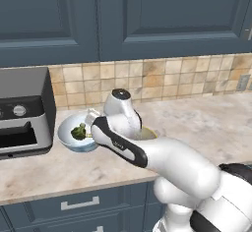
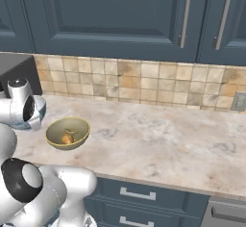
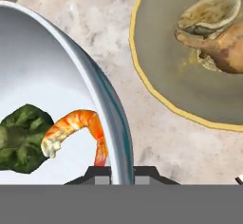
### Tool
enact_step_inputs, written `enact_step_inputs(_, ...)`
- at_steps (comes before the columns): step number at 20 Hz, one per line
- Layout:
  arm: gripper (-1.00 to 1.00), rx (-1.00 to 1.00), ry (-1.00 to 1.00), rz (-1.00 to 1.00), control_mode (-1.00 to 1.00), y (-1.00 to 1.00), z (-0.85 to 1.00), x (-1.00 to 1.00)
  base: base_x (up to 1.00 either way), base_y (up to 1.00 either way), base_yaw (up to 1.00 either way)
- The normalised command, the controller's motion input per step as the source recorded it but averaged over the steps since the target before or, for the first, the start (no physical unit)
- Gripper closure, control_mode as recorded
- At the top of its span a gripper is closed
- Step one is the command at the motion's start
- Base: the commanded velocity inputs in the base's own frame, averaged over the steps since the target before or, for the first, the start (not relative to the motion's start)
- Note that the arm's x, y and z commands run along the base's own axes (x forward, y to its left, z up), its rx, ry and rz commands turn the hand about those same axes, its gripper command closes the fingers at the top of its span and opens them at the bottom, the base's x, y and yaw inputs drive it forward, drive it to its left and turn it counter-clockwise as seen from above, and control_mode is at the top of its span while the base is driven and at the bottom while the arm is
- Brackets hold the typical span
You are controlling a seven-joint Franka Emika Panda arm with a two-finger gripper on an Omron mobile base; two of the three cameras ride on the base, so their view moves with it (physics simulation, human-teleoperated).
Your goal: Place the bowl containing the shrimp and broccoli in the microwave. Close the microwave door and press the start button to microwave the meal.
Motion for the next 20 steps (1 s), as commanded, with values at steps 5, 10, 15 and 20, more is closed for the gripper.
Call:
enact_step_inputs(5, 1.00, 0.16, -0.25, 0.00, -1.00, -0.96, 0.80, -0.68, 0.00, 0.00, 0.00)
enact_step_inputs(10, 1.00, 0.12, -0.05, 0.00, -1.00, -1.00, 0.96, -0.68, 0.00, 0.00, 0.00)
enact_step_inputs(15, 1.00, 0.07, -0.06, 0.00, -1.00, -0.94, 0.98, -0.59, 0.00, 0.00, 0.00)
enact_step_inputs(20, 1.00, -0.01, 0.00, 0.01, -1.00, -0.82, 0.49, -0.32, 0.00, 0.00, 0.00)
